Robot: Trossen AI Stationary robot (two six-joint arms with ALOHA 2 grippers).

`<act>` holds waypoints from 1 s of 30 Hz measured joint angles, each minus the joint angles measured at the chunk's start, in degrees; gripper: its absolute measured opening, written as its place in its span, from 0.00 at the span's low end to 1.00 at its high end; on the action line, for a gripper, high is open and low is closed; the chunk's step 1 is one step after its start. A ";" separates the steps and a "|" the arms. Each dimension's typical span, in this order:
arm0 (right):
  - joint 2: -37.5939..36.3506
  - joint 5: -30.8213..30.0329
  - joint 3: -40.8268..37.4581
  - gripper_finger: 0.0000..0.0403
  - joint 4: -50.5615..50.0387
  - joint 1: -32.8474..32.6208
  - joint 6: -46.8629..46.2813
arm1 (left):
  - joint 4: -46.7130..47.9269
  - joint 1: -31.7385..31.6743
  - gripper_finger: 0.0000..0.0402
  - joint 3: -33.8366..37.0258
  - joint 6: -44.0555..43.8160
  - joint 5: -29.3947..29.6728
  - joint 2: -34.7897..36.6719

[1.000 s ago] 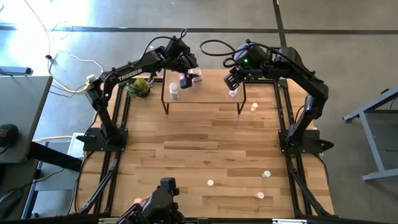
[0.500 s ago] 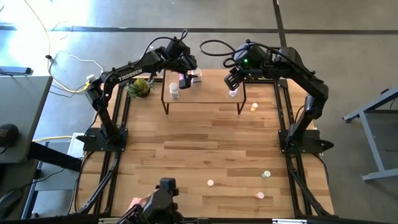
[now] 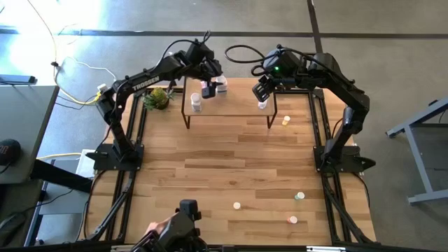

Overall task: Pick and place medicine bottles onto shelf by color
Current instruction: Put the blue pill bottle on the shelf

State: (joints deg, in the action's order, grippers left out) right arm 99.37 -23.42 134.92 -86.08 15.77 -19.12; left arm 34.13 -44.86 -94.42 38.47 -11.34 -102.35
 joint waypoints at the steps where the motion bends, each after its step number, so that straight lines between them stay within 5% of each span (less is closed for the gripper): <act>1: 0.00 0.00 0.02 0.38 -0.02 -0.02 -0.12 | 0.32 0.00 0.56 -0.74 -0.34 -0.02 0.00; 8: -0.06 1.55 -0.85 0.38 -3.69 -1.91 -3.32 | 8.07 0.00 0.56 -5.21 -4.66 -0.95 0.02; 17: -0.48 1.86 -7.49 0.38 -3.92 -7.42 -9.58 | 16.20 0.16 0.56 -5.54 -8.86 -11.91 0.46; 26: -8.00 -1.18 -27.30 0.38 -3.86 -15.04 -30.01 | 23.38 1.22 0.56 -5.49 -9.86 -23.80 1.71; 30: -12.66 -1.12 -35.81 0.38 -2.54 -19.39 -41.79 | 22.40 3.05 0.56 -3.57 -9.84 -24.59 3.58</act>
State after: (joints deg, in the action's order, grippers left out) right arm 86.71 -24.54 99.10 -88.62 -3.62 -60.91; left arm 56.53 -41.81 -97.99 28.63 -35.93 -98.76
